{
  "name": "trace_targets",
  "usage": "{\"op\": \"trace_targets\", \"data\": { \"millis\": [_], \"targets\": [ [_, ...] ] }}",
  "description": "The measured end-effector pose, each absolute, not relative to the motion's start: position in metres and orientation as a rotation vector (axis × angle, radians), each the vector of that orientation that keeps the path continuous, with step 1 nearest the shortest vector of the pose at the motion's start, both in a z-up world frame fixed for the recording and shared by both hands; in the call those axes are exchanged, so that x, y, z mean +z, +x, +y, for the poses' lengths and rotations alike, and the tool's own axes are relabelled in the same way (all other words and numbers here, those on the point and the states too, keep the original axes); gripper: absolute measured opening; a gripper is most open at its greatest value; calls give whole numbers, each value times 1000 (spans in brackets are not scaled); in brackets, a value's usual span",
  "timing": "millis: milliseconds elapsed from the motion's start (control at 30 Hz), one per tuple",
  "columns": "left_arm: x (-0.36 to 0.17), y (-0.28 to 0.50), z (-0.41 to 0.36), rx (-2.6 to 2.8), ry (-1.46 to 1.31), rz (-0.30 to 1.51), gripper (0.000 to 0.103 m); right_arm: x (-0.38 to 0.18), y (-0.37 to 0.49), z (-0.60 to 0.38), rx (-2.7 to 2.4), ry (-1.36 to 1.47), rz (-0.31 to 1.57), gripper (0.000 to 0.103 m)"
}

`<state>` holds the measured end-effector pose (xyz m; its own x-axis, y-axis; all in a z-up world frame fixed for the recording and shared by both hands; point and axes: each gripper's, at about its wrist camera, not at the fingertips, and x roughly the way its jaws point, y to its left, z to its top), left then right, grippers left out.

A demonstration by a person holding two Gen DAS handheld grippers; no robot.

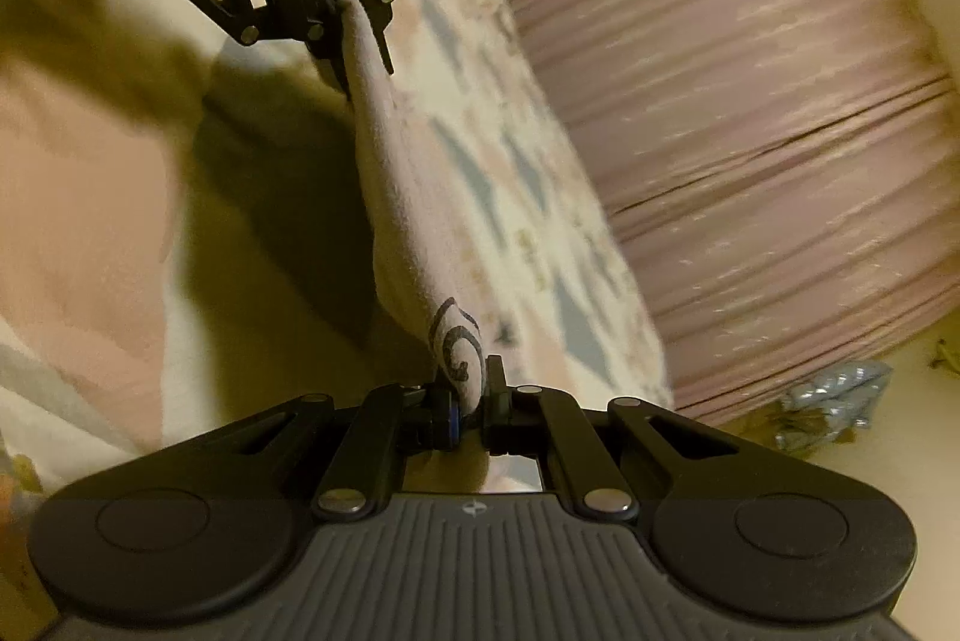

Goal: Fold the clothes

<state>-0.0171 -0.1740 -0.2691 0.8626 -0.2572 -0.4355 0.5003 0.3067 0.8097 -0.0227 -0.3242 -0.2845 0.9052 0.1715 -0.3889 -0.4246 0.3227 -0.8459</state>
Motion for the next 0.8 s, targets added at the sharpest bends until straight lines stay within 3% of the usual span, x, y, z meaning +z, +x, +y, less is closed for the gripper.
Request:
{"op": "trace_targets", "data": {
  "millis": [433,800],
  "targets": [
    [-193,-94,-197,-614,1153,49,8,-213,-125,-360,251,-1096,234,3],
    [-175,-103,-290,-853,1186,-71,8,-186,-154,-438,95,-1014,380,3]
  ]
}}
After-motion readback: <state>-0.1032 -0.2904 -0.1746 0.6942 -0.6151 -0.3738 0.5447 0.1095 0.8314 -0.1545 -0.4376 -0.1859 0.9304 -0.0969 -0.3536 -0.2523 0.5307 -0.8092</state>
